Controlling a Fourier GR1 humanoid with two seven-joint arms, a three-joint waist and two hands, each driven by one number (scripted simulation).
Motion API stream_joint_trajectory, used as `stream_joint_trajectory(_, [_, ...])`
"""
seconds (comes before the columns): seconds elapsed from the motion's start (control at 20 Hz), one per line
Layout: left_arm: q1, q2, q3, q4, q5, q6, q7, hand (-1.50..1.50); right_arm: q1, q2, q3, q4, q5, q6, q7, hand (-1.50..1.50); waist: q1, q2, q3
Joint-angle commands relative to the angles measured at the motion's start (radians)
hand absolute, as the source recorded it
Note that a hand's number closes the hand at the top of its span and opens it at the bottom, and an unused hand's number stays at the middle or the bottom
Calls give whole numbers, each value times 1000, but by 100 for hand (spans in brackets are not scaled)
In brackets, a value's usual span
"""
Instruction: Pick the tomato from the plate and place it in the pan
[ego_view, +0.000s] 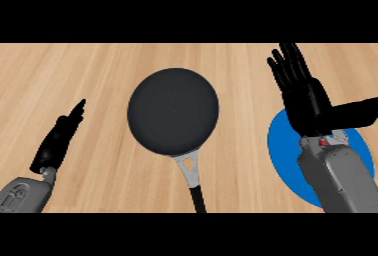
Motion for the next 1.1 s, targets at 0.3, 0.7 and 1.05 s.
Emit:
stream_joint_trajectory(0.3, [59,-30,18,-74,-7,58,-85,0,261,-344,-155,283,279,-249,86,-150,-93,-16,-47])
stream_joint_trajectory(0.7, [201,-44,5,-174,0,73,-126,0,559,-297,-263,170,264,-634,345,-150,-89,-65,-29])
stream_joint_trajectory(1.05, [199,-51,6,-176,-12,68,-140,0,661,-599,-123,-105,329,-441,710,-150,-74,-52,-29])
